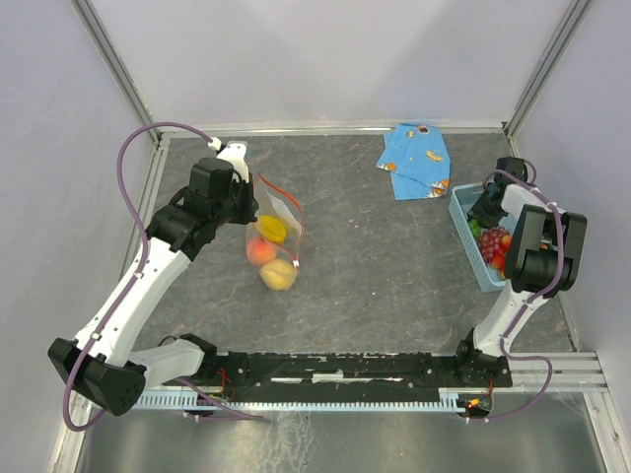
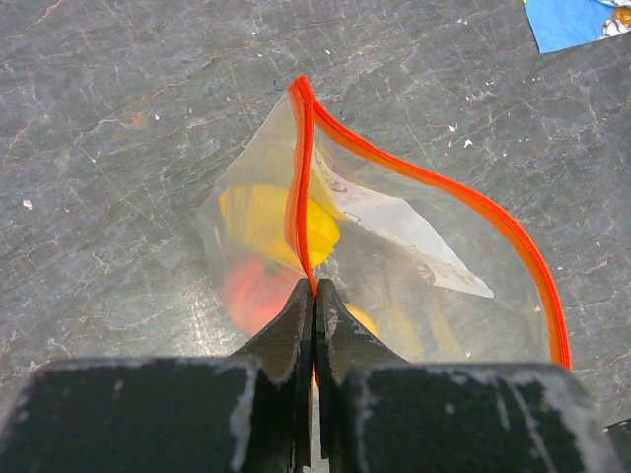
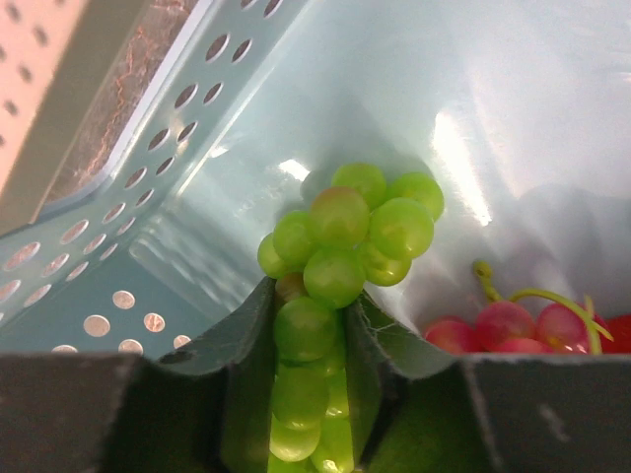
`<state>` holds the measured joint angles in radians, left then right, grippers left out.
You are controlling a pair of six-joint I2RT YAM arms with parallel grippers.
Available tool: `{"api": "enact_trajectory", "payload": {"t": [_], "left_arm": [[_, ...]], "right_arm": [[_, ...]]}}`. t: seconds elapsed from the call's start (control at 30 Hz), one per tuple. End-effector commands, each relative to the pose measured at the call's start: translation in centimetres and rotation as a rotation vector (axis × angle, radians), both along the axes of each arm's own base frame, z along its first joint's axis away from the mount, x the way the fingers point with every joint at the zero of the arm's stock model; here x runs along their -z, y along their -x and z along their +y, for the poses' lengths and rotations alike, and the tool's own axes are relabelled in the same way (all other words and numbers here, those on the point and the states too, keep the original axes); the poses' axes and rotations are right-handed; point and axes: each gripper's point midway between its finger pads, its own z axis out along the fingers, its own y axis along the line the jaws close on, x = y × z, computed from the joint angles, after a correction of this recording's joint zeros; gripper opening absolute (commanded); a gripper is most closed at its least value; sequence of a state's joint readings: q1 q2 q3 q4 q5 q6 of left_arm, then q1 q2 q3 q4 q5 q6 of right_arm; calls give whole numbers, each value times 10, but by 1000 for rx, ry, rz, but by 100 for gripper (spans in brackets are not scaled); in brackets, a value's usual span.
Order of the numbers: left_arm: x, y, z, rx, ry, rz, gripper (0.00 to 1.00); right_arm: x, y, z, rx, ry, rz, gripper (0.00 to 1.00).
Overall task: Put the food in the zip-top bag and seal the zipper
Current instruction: Pick up the fake fruit from the bin.
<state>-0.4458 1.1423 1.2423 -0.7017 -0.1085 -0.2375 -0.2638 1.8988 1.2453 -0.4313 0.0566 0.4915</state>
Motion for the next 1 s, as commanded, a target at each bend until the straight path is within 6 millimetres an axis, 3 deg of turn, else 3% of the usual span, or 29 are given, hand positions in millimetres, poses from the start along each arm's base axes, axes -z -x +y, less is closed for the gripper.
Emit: {"api": "enact_trajectory", "payload": {"t": [0.0,0.2,0.57,0.77,0.9,0.93,0.97], "left_arm": [[-14,-5,-10,69,29,-64,3],[-15,-4,-14,94,49,-65,3],[-15,-4,-19,120,74,-60,3],[-13,-3,-23,145,91,-50,3],[-13,-3,-23,145,91,-52,3],[-14,-3,-22,145,93,-54,3],[-14,-3,-23,147,95,-54,3]], "right_arm": [[-43,-6,-2,-8,33,-119,31],[-77,1,-2,-10,72,-201,20],[-141,14,8,-35,153,-374,16],[-191,20,45,-114,188,-498,15],[-227,28,80,-196,196,-582,15],[-240,31,101,-245,183,-620,15],[-245,33,104,-252,180,-635,15]]}}
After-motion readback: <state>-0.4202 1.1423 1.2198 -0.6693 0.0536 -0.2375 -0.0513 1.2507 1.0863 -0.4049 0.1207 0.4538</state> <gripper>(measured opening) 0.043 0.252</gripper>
